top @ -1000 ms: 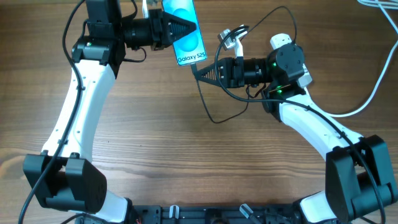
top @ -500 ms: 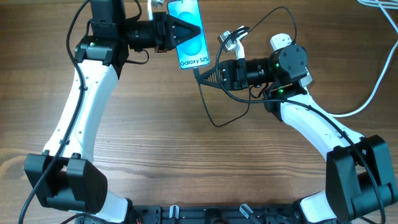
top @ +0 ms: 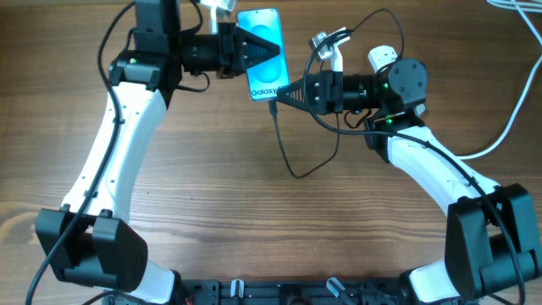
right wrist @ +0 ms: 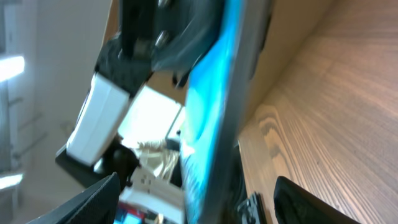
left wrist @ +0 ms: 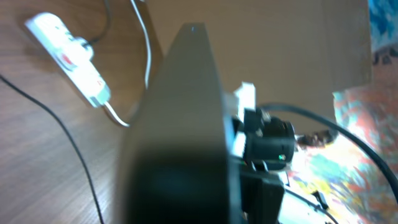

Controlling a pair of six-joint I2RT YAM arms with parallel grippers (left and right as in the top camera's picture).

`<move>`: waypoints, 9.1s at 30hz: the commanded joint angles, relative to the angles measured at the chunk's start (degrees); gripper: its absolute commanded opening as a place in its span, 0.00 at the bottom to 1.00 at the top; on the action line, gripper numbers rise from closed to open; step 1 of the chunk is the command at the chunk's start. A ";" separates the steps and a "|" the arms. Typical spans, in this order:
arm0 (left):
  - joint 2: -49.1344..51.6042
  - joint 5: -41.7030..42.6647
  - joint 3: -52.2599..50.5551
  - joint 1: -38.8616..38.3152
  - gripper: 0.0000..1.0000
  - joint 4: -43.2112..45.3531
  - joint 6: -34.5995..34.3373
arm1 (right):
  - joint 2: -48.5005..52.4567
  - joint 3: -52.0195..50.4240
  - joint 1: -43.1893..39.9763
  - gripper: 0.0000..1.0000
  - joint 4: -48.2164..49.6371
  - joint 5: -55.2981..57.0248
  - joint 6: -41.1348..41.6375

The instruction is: Plug charger to phone and switch on socket

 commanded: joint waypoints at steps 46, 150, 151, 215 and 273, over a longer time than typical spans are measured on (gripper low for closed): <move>-1.16 3.32 0.24 0.15 0.04 0.20 -3.02 | -0.61 0.81 1.81 0.34 -1.68 -0.96 -1.07; -1.16 8.83 0.24 -3.39 0.04 -3.45 6.51 | -0.61 1.51 -1.73 0.94 2.60 -3.96 -0.90; -1.16 8.66 0.24 -3.50 0.04 -3.45 6.51 | -0.61 1.51 -1.73 0.80 2.60 -3.85 -1.68; -1.16 -50.12 0.24 0.87 1.00 -29.33 6.51 | 1.60 1.33 7.50 0.04 -54.31 39.32 -42.27; -1.16 -61.02 0.24 0.87 1.00 -32.83 6.49 | 21.92 1.33 16.98 0.33 -38.99 47.41 -32.79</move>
